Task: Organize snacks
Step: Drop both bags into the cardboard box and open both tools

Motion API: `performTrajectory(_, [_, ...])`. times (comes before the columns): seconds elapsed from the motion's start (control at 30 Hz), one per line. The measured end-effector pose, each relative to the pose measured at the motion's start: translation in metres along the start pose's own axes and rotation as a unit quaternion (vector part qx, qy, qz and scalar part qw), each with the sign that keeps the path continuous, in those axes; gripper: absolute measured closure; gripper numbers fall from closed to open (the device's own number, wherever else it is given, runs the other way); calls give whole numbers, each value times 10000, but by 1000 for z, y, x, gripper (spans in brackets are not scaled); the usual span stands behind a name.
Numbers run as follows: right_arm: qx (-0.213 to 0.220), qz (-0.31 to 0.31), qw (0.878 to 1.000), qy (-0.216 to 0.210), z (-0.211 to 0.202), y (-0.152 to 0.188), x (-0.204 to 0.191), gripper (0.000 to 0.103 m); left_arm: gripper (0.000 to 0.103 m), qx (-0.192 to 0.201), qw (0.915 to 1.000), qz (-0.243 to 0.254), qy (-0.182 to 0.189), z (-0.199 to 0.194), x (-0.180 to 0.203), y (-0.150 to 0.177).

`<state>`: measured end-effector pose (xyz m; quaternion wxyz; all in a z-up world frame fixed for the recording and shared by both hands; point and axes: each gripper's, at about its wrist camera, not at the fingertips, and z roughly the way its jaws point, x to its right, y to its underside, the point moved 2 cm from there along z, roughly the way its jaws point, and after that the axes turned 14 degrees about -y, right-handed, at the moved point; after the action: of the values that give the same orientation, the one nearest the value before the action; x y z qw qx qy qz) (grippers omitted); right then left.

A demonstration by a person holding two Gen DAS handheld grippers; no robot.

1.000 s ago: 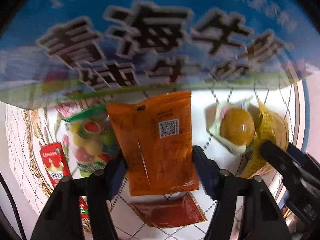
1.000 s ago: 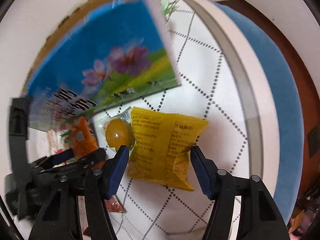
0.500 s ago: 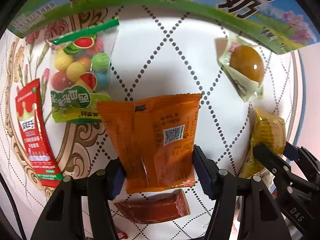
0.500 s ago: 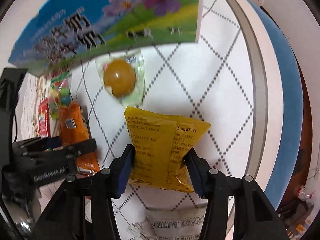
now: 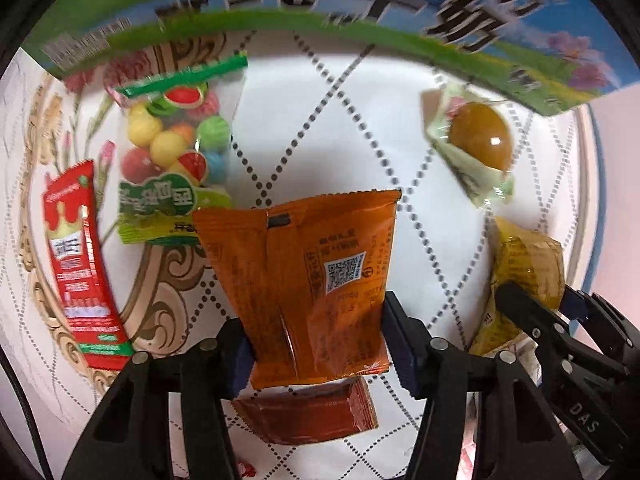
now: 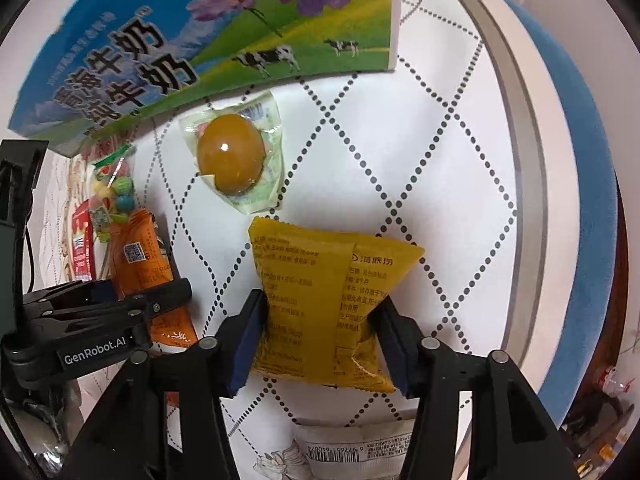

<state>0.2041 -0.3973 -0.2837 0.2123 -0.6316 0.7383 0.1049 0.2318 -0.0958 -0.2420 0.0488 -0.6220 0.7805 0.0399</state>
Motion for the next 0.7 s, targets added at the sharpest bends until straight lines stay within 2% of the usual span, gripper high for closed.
performTrajectory(0.13, [139, 19, 9996, -245, -19, 5, -6, 53, 50, 345, 9992, 182, 12, -32, 2, 11])
performTrajectory(0.4, [658, -265, 9940, -830, -78, -2, -43, 53, 50, 912, 9940, 30, 598, -115, -17, 10])
performTrajectory(0.57, [1133, -554, 9866, -1033, -128, -36, -71, 53, 50, 1364, 9871, -5, 841, -176, -26, -25])
performTrajectory(0.7, [1513, -854, 9806, -903, -161, -78, -88, 53, 50, 1639, 9844, -19, 635, -205, -31, -84])
